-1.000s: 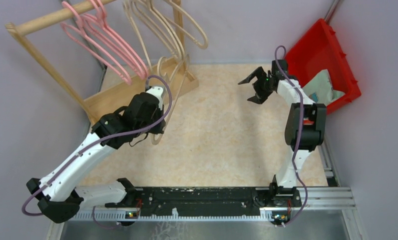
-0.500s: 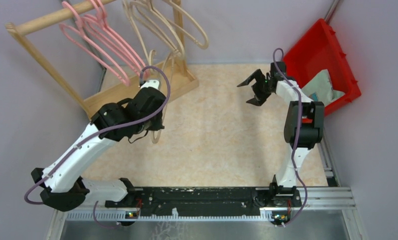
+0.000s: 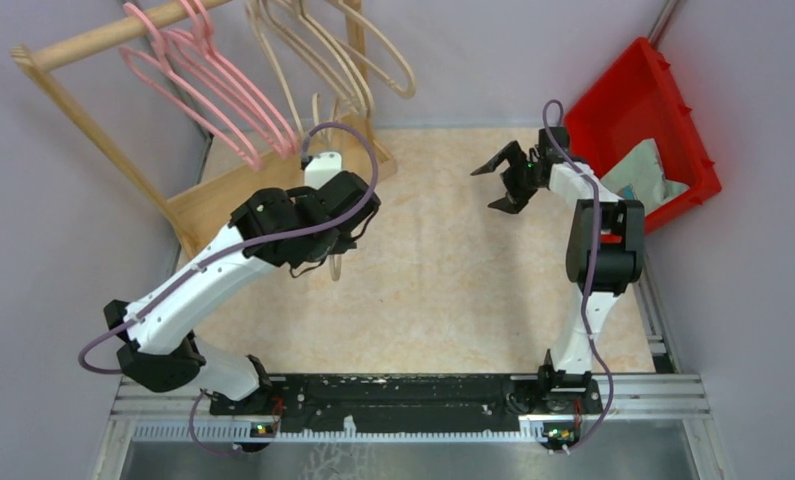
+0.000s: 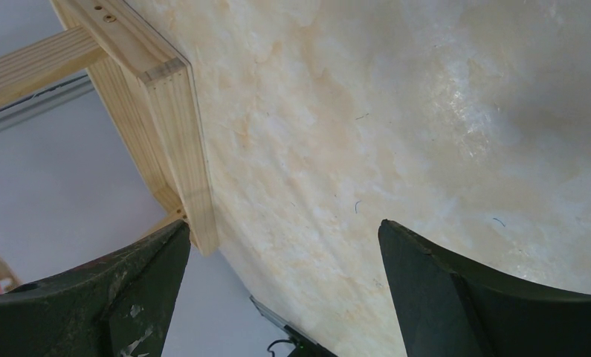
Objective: Organize the hangers
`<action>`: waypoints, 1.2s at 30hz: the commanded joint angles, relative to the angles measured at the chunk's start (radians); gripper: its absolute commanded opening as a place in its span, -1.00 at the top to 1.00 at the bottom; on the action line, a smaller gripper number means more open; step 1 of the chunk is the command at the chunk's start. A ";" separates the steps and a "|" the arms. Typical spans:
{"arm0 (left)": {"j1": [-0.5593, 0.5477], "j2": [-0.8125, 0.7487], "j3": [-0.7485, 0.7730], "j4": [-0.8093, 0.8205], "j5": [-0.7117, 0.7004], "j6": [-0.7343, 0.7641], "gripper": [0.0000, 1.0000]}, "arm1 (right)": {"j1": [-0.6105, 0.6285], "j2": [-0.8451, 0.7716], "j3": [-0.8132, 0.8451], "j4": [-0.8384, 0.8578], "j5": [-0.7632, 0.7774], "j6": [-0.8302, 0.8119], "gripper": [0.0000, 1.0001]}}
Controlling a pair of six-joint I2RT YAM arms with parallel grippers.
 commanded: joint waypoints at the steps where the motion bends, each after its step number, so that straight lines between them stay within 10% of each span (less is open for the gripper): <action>1: -0.017 0.049 0.109 -0.006 -0.147 -0.038 1.00 | 0.004 0.006 0.010 0.050 -0.035 0.014 -0.93; 22: -0.002 -0.033 -0.004 0.342 -0.503 0.210 1.00 | 0.002 0.007 0.084 -0.018 -0.024 0.001 -0.93; 36: 0.100 -0.024 -0.053 0.568 -0.467 0.355 1.00 | 0.000 -0.005 0.070 -0.019 -0.035 -0.001 -0.93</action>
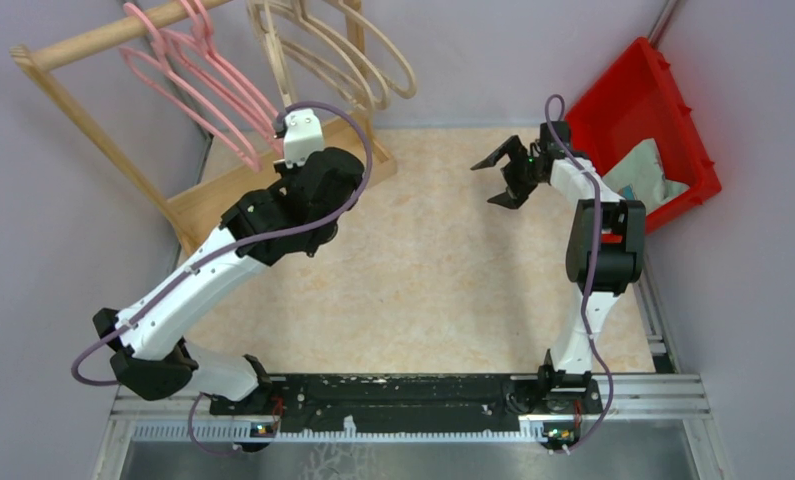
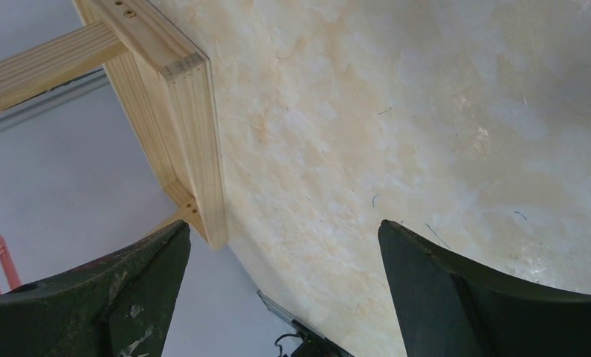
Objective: Organize the hangers
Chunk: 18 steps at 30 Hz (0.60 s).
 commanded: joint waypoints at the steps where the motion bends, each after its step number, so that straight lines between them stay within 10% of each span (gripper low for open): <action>1: 0.052 0.016 0.031 0.136 0.010 0.094 1.00 | 0.000 -0.005 0.023 0.018 -0.015 -0.009 -0.93; 18: 0.286 0.264 0.365 0.197 0.255 0.293 1.00 | -0.008 -0.003 0.001 0.080 -0.055 0.032 -0.93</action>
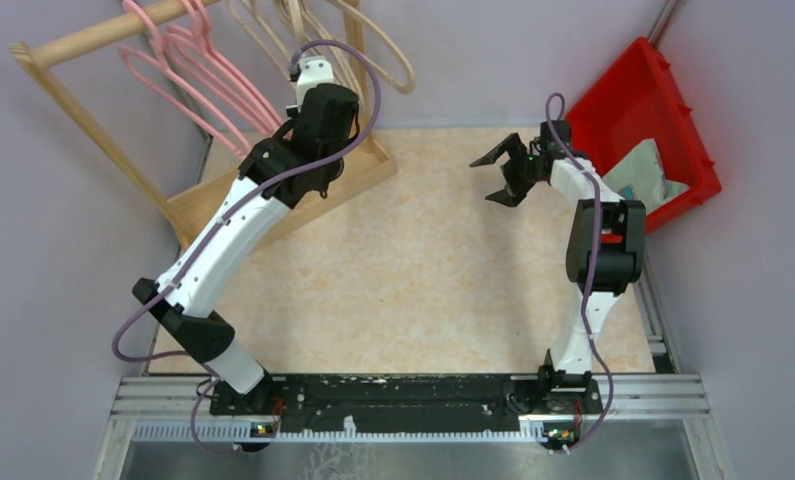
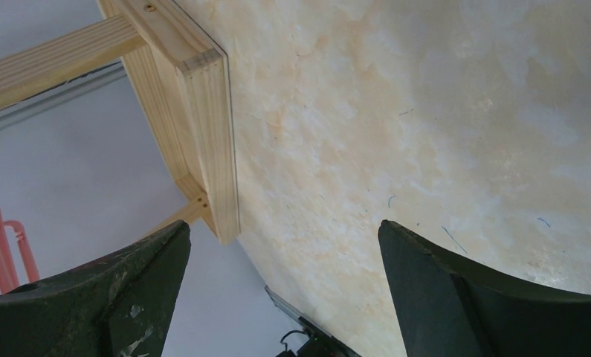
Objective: Organize the hangers
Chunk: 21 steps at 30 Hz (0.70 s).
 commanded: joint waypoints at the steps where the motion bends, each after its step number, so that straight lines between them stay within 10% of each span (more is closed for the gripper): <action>1: 0.057 0.063 0.149 0.054 0.053 0.069 1.00 | -0.008 -0.002 0.004 0.051 -0.027 0.013 -0.93; 21: 0.067 -0.056 -0.033 -0.033 0.072 -0.103 1.00 | -0.020 -0.012 -0.074 0.081 -0.032 0.010 -0.93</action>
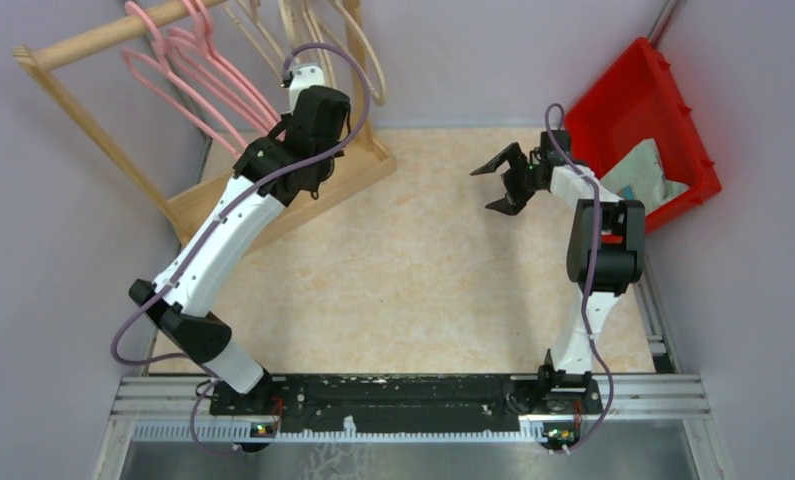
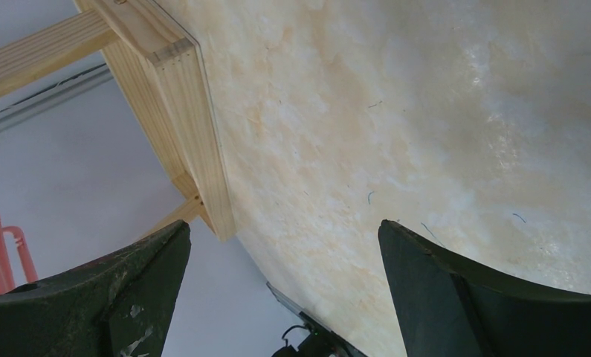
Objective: Organize the hangers
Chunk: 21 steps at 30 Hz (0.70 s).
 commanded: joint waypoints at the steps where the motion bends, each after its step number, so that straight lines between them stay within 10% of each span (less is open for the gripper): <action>1: 0.004 -0.116 -0.078 0.002 -0.045 -0.090 1.00 | -0.005 -0.011 -0.003 0.042 -0.016 -0.002 -0.93; 21: 0.007 -0.376 -0.354 -0.306 -0.232 -0.417 1.00 | -0.005 0.018 -0.017 0.060 -0.036 0.006 -0.93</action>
